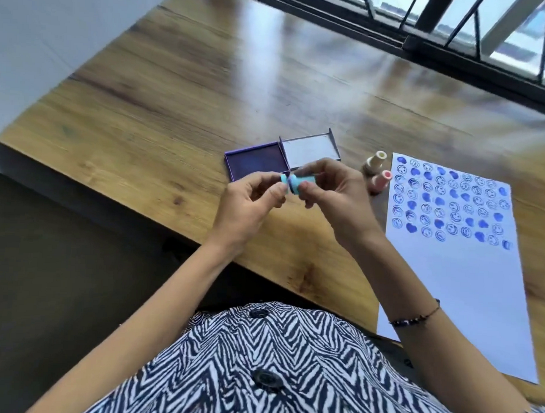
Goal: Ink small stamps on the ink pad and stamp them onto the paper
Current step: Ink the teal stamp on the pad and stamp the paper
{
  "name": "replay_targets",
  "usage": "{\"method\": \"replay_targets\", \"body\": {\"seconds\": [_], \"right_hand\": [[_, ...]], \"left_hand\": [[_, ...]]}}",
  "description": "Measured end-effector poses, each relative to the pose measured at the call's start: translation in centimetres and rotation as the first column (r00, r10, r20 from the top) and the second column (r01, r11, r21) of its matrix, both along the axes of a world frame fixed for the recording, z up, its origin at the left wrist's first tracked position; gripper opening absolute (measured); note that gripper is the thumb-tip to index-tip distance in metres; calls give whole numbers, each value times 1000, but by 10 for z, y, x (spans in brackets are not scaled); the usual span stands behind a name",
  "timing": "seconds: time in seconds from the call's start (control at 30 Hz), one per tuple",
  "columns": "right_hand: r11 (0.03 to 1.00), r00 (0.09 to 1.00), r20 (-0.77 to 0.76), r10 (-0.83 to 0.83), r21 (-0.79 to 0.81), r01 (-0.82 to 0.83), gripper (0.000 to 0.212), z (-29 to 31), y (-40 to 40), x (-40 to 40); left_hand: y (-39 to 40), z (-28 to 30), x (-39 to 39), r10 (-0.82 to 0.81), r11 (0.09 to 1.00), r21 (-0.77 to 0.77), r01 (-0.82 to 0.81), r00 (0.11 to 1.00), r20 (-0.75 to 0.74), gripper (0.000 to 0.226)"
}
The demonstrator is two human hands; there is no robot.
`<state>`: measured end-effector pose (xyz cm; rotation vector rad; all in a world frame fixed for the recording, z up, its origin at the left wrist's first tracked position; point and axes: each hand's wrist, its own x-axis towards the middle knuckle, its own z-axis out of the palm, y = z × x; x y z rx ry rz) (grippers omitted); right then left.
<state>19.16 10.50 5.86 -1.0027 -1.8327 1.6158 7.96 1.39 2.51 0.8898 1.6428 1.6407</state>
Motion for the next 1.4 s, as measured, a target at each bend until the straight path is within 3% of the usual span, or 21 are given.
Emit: {"method": "replay_targets", "body": {"seconds": [0.1,0.2,0.33,0.57,0.73,0.83,0.9,0.97,1.03,1.17,1.3,1.4], "right_hand": [[944,987,163,18,323,-70,13,4,8,-28],[761,942,331,58,596,-256,18,3,18,-68],[485,797,595,103,670,-563,18,-14,17,-93],[368,784,606,138,703,-608,19,-18,17,-99],[364,724,671,163,641,-676,22,-13,18,-98],[502,708,650,275,531,-682,14,0,36,-106],[563,746,605,279,526,-637,18,7,46,-110],[540,786,585,200,603,-587,17,1,41,-107],[470,766,618,176,631,-617,16,-12,25,-100],[544,779,594,200,594,-593,12,-9,30,-106],[480,751,633,187,608,-632,19,-15,18,-105],[527,739,645,196,566,-634,18,-12,15,-101]], "left_hand": [[-9,-9,-20,193,981,-16,-193,981,22,10],[-15,-19,-34,337,941,-24,-338,941,-16,12],[-11,-22,-34,387,921,-24,-389,921,-49,16],[-11,-20,-32,383,921,-63,-385,923,-45,25],[-11,-19,-31,362,926,-84,-367,930,-65,29],[-12,-18,-30,379,919,-74,-388,919,-107,28],[-13,-19,-31,381,918,-69,-390,918,-113,27],[-14,-19,-31,381,918,-65,-391,916,-122,27],[-13,-19,-31,373,920,-75,-384,919,-132,27],[-13,-19,-31,377,919,-73,-387,919,-118,27],[-14,-19,-32,361,925,-76,-372,924,-129,26],[-14,-16,-31,369,921,-67,-384,915,-162,23]]}}
